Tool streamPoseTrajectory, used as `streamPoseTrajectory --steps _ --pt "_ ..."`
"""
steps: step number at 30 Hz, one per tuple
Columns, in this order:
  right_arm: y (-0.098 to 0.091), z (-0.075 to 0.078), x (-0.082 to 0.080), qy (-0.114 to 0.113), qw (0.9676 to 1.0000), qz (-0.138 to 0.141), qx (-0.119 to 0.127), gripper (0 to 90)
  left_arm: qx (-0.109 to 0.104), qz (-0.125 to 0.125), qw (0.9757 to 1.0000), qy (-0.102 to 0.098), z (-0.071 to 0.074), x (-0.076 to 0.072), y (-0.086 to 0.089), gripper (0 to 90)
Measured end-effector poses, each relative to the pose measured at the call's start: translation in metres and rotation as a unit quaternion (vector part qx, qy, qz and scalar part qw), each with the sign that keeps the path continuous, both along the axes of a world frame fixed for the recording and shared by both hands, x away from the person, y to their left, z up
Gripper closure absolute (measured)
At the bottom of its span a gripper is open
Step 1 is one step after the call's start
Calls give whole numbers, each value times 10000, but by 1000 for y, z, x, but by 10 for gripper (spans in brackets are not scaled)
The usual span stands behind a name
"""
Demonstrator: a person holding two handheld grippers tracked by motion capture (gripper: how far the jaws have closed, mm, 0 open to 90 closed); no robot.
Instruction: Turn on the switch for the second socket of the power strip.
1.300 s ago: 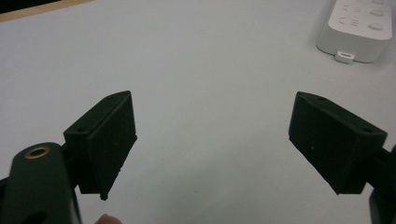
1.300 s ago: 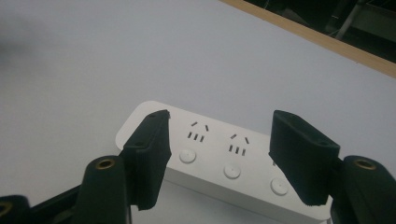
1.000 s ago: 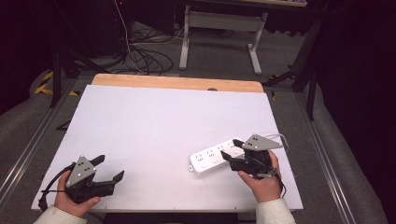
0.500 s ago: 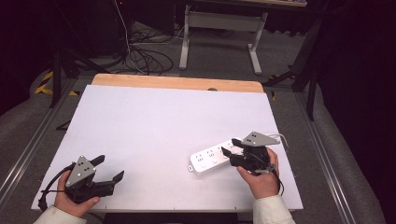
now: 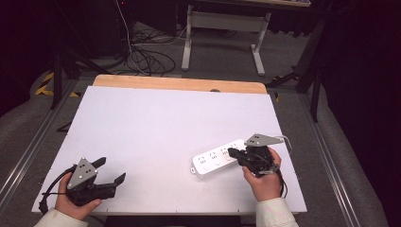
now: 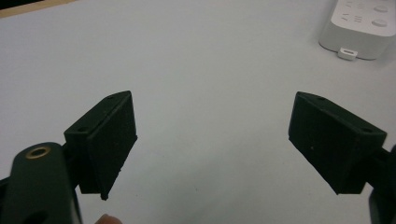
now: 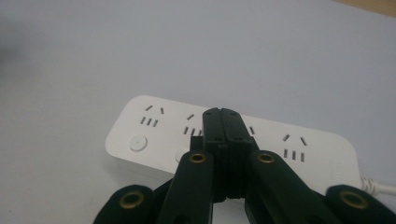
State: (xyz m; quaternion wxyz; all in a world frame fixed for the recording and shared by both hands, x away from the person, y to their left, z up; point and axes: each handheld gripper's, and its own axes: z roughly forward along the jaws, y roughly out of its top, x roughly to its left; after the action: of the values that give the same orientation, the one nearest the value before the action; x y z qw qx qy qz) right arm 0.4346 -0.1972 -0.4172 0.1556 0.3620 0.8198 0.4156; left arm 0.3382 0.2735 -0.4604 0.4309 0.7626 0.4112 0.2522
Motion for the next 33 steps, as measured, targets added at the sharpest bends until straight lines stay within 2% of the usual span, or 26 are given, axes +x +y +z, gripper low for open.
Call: streamPoseTrajectory --steps 7,11,14,26,33 --pt "7 -4 2 -11 9987 -162 -487 900 13 13 10000 10 0 0 0 157" --pt "13 -11 4 82 9961 -201 -850 900 13 6 10000 7 0 0 0 157" --pt "16 -13 6 134 9950 -219 -961 900 6 10 10000 27 0 0 0 158" --pt "17 -23 16 427 9926 -306 -1096 900 39 43 10000 34 0 1 1 160" --pt "18 -26 18 462 9921 -356 -1114 900 53 64 10000 39 0 1 1 160"
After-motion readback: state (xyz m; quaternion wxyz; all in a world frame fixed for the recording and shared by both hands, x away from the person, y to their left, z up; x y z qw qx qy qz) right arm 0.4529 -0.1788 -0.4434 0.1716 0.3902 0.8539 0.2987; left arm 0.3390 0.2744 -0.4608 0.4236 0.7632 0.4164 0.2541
